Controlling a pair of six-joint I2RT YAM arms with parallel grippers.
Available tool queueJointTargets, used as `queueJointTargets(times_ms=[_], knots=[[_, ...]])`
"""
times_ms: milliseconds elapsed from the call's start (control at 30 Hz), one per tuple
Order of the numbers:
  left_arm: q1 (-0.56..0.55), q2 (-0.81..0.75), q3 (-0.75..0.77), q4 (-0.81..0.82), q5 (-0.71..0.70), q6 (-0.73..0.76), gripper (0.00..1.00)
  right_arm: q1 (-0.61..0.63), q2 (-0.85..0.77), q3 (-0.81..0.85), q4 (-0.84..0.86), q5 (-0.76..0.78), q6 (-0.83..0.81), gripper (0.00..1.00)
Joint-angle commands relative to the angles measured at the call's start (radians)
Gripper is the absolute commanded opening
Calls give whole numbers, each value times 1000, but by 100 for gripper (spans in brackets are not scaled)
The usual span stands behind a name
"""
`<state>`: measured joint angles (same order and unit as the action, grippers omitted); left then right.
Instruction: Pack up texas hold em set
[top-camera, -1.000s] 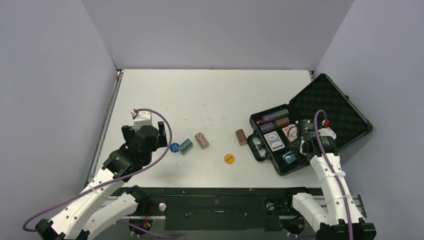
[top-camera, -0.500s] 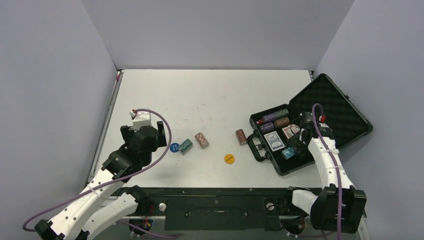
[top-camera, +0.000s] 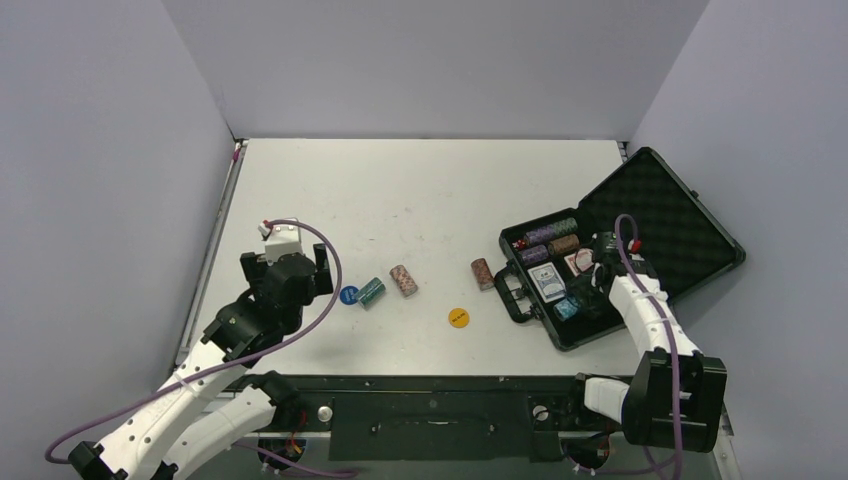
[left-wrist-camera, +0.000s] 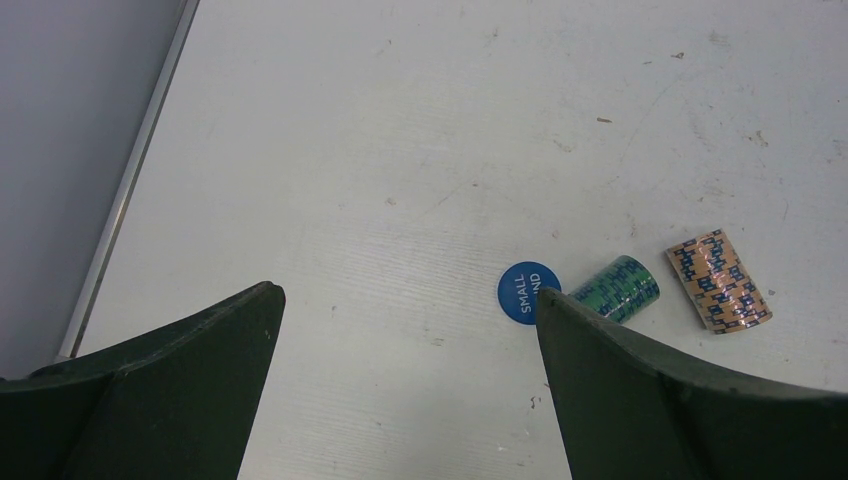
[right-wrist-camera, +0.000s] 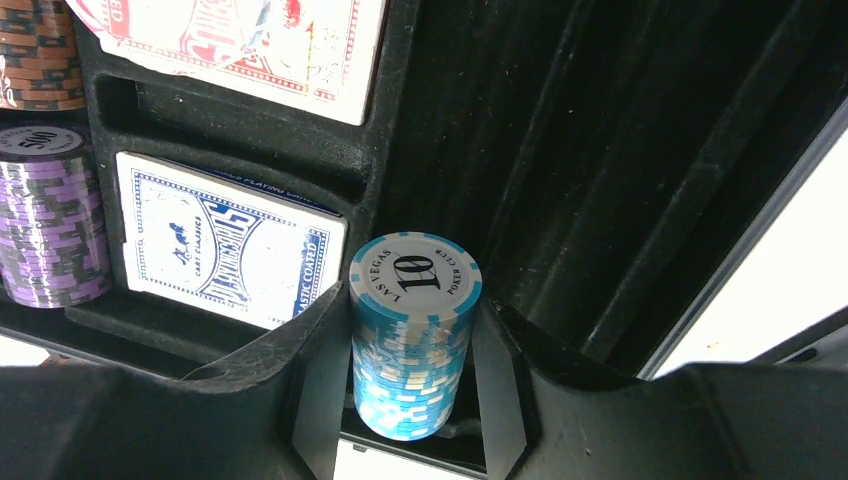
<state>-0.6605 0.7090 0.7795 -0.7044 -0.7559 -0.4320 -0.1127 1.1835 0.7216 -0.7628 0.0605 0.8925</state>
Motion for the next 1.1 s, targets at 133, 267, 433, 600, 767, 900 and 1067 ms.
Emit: queueJointTargets(times_ms=[133, 267, 433, 600, 767, 900, 1067], knots=[[-5, 1, 2, 40, -10, 12, 96, -9, -8, -45, 121, -21, 51, 0], [-5, 1, 3, 40, -7, 13, 96, -10, -6, -45, 136, -2, 55, 0], [-5, 1, 3, 42, -4, 15, 96, -15, 0, -48, 138, 5, 60, 0], [-5, 2, 2, 43, 0, 15, 96, -15, -4, -88, 149, -21, 72, 0], [-5, 2, 2, 45, 4, 16, 96, -14, -18, -123, 156, -36, 75, 0], [-5, 4, 1, 46, 7, 18, 96, -10, -21, -144, 157, -47, 74, 0], [-4, 7, 0, 47, 9, 18, 96, -5, -22, -148, 159, -67, 75, 0]])
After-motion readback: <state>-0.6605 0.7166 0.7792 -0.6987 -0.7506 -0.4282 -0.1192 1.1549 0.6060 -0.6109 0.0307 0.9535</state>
